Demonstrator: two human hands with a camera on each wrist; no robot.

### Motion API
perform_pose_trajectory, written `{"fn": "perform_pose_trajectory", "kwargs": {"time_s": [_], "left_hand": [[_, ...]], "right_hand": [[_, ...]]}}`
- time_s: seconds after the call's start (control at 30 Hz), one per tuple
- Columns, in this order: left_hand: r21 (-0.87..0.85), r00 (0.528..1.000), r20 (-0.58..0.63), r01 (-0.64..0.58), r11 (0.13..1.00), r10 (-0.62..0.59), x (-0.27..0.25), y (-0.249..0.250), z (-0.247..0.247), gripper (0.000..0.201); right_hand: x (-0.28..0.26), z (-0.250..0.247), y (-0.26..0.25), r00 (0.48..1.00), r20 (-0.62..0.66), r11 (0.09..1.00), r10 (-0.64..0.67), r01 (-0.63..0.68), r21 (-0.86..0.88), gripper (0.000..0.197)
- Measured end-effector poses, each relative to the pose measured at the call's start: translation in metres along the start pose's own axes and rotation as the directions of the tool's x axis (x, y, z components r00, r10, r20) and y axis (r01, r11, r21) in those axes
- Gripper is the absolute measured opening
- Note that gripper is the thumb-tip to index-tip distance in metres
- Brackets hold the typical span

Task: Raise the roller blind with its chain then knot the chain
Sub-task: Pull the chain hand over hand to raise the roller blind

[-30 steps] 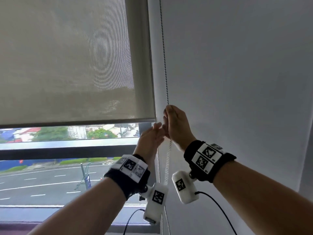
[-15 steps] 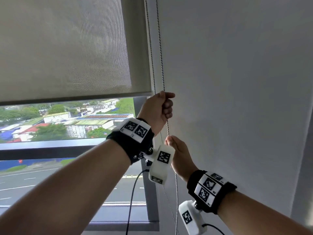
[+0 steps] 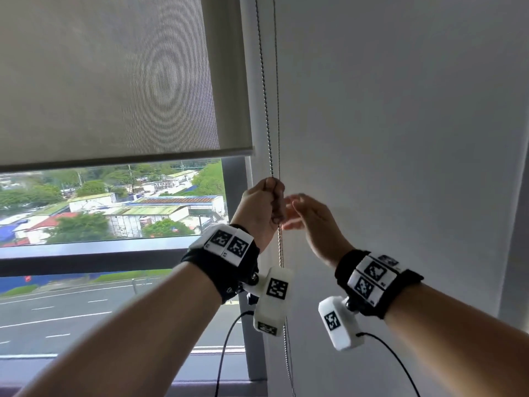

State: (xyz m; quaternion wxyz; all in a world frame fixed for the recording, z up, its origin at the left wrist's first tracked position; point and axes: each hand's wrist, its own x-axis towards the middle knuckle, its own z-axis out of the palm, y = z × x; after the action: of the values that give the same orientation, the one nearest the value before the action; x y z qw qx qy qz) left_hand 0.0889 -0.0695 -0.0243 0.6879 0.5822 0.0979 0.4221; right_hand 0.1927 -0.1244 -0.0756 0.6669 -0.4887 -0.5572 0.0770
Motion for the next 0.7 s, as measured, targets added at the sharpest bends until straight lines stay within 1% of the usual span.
{"fn": "perform_pose_trajectory", "kwargs": {"time_s": [0.17, 0.3, 0.37, 0.43, 0.53, 0.6, 0.7], "left_hand": [[-0.032, 0.999, -0.048, 0.015, 0.999, -0.017, -0.003, -0.018, -0.007, 0.043], [-0.011, 0.998, -0.058, 0.021, 1.000, -0.021, -0.007, -0.025, -0.010, 0.053], [-0.003, 0.998, -0.059, 0.030, 1.000, -0.031, -0.012, -0.028, -0.009, 0.055], [0.000, 0.997, -0.057, 0.060, 0.998, -0.060, -0.017, -0.031, -0.012, 0.055], [-0.020, 0.996, -0.018, 0.091, 0.996, -0.091, -0.026, -0.040, -0.019, 0.049], [0.000, 0.992, -0.039, 0.120, 0.993, -0.120, -0.033, -0.048, -0.022, 0.051], [0.037, 0.989, -0.034, 0.143, 0.989, -0.142, -0.042, -0.062, -0.023, 0.055]], "right_hand": [[0.039, 0.002, -0.045, 0.997, -0.015, 0.996, -0.082, 0.081, -0.033, 0.027], [0.053, 0.013, -0.075, 0.994, 0.066, 0.996, -0.090, 0.088, 0.034, 0.032], [0.056, 0.021, -0.085, 0.994, 0.083, 0.995, -0.072, 0.065, 0.081, 0.034], [0.058, 0.027, -0.093, 0.997, 0.065, 0.991, -0.046, 0.037, 0.129, 0.034], [0.062, 0.035, -0.096, 1.000, 0.024, 0.980, -0.018, 0.013, 0.196, 0.034], [0.059, 0.039, -0.093, 0.999, 0.018, 0.971, 0.031, -0.034, 0.238, 0.036], [0.045, 0.045, -0.083, 0.995, -0.016, 0.973, 0.096, -0.091, 0.212, 0.041]]}}
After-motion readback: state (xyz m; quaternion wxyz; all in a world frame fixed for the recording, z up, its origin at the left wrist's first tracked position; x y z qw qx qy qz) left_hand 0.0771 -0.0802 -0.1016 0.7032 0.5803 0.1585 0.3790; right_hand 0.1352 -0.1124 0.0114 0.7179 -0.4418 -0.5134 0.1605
